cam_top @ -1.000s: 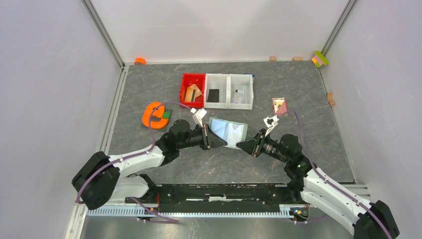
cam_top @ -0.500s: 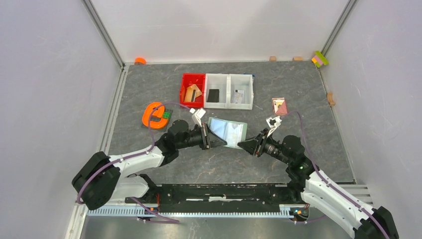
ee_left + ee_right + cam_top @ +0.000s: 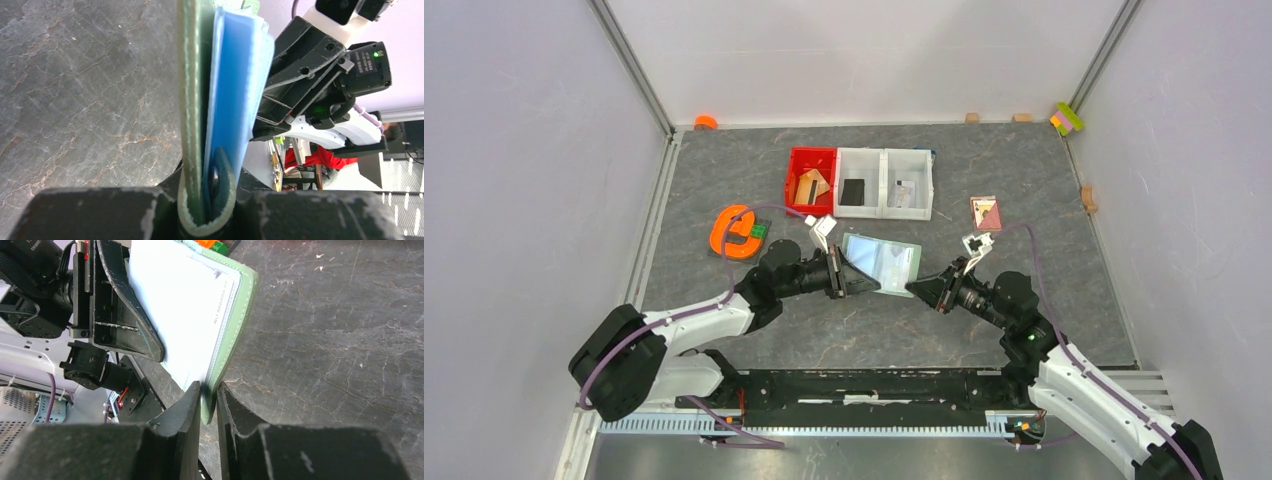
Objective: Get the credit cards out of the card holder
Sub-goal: Remove the credit card from the card holder.
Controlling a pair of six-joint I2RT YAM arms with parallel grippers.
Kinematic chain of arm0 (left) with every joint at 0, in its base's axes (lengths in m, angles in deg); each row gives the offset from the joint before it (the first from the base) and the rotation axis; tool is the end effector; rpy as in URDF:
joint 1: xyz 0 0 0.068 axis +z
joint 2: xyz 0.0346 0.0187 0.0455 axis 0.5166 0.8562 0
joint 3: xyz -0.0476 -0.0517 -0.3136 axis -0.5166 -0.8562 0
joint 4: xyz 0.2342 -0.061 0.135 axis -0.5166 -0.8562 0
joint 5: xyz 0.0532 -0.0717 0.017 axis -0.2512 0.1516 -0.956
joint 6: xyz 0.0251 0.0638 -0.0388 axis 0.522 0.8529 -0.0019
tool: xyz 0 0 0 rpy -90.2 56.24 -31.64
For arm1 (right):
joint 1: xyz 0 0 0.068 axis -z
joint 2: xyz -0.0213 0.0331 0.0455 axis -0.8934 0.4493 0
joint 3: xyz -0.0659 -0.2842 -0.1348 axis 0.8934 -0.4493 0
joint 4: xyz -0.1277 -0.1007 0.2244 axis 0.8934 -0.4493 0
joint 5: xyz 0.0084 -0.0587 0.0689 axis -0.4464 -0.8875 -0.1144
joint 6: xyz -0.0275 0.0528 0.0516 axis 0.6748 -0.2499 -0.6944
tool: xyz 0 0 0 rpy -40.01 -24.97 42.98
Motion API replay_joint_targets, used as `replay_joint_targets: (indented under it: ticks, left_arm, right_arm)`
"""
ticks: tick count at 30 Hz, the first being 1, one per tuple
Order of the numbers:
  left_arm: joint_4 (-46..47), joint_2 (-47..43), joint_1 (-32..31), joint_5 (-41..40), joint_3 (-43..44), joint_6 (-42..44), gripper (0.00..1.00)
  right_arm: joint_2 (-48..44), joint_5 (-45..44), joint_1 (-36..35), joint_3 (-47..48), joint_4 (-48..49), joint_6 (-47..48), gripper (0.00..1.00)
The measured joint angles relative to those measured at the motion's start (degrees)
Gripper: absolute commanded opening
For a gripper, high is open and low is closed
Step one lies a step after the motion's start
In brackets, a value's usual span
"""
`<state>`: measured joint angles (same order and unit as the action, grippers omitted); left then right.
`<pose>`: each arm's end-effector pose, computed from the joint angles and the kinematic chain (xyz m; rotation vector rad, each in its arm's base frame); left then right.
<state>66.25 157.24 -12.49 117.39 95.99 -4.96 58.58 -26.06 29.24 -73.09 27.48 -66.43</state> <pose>0.1755 -0.2107 0.2417 0.1903 2.0841 -1.5940 0.1192 0.1080 0.2278 -0.1879 1.8512 1.2201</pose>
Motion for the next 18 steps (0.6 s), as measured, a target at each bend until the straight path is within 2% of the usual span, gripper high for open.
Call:
replay_joint_targets:
  ticks: [13,18]
  left_arm:
    - [9.7,2.4,0.4,5.6,-0.3,-3.2,0.02]
    - [12.9,3.9,0.0,7.1,-0.3,-4.5,0.02]
  right_arm:
    - [3.1,3.1,0.5,-0.2,5.0,-1.6,0.22]
    - [3.3,4.2,0.8,-1.7,8.3,-3.4,0.31]
